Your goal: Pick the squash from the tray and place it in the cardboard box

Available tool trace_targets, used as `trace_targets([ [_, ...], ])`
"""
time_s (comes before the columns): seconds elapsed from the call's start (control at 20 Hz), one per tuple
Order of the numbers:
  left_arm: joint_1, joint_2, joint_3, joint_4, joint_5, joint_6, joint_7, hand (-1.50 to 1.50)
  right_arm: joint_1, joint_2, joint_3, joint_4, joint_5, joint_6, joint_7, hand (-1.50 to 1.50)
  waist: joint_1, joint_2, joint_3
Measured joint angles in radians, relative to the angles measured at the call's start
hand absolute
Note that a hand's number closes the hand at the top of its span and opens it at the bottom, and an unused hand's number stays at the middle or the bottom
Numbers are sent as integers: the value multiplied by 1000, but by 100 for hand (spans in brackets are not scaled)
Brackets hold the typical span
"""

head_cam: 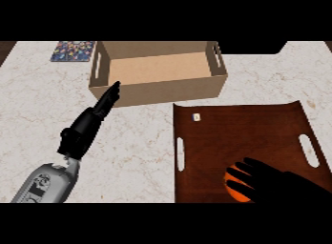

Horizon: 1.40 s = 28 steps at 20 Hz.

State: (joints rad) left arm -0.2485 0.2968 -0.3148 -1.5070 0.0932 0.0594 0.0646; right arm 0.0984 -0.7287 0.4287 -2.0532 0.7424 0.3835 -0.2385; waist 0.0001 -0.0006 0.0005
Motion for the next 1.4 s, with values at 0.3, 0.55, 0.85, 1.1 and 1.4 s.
trace_targets([
  [0.3,20,-22,39,-16,-30,-40,11,0,-25,76,-15,59,70,7,-47,-150,0,0,0],
  [0.55,33,-43,73,4,-58,-75,-13,0,-15,92,-42,96,123,21,-106,-150,-2,0,0],
  [0.85,44,-72,89,-19,-95,-92,3,0,-37,162,-10,153,214,45,-100,-150,0,0,-1],
  [1.1,43,-100,108,-15,-118,-114,11,0,-24,184,-20,176,267,50,-126,-150,-2,0,0],
  [1.4,40,-123,136,17,-149,-133,-26,0,-42,243,-6,268,352,3,-154,-150,-1,-1,-1],
])
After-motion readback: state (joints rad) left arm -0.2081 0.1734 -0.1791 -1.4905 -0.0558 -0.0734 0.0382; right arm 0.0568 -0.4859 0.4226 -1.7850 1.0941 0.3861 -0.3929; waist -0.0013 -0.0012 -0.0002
